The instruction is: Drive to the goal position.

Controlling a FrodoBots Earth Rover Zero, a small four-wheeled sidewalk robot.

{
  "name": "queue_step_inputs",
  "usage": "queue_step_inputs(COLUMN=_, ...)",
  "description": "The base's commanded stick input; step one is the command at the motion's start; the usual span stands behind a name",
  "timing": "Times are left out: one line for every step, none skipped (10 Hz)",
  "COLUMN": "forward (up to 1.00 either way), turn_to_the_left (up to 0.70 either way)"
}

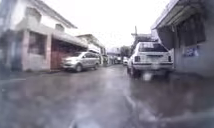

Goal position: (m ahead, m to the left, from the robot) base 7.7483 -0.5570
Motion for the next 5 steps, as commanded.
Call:
queue_step_inputs(forward=1.00, turn_to_the_left=0.00)
queue_step_inputs(forward=1.00, turn_to_the_left=0.00)
queue_step_inputs(forward=1.00, turn_to_the_left=0.00)
queue_step_inputs(forward=1.00, turn_to_the_left=-0.03)
queue_step_inputs(forward=1.00, turn_to_the_left=-0.27)
